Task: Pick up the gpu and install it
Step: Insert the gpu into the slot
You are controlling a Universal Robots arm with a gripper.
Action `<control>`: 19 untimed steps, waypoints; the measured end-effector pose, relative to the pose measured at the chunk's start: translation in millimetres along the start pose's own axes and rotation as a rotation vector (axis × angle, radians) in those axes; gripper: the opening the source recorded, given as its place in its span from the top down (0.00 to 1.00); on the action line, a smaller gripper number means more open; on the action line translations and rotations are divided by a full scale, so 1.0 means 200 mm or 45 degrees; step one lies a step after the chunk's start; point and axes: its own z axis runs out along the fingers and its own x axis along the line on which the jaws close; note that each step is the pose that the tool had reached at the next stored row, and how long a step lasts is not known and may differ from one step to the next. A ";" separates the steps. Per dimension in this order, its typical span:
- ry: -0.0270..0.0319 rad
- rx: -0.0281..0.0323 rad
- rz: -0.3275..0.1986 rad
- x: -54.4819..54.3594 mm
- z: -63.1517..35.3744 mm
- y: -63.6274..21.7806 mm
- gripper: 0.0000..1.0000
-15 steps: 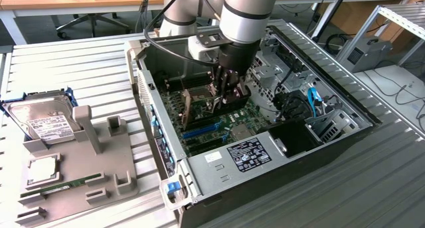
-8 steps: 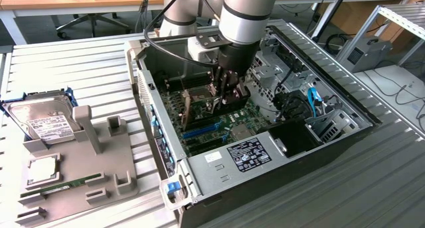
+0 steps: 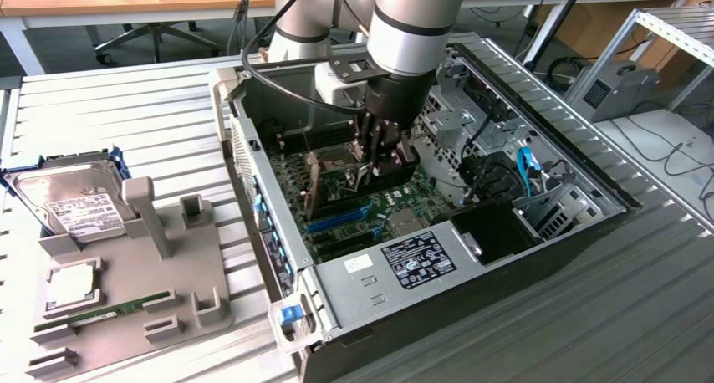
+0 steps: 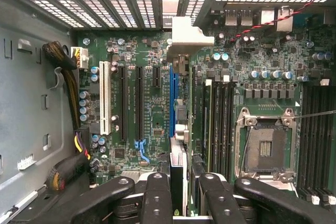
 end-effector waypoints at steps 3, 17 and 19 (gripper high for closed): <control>0.0001 0.0000 0.000 0.00 0.001 0.003 0.74; 0.0001 -0.0001 0.000 0.00 0.020 0.026 0.74; -0.0002 0.0000 0.000 0.00 0.022 0.028 0.74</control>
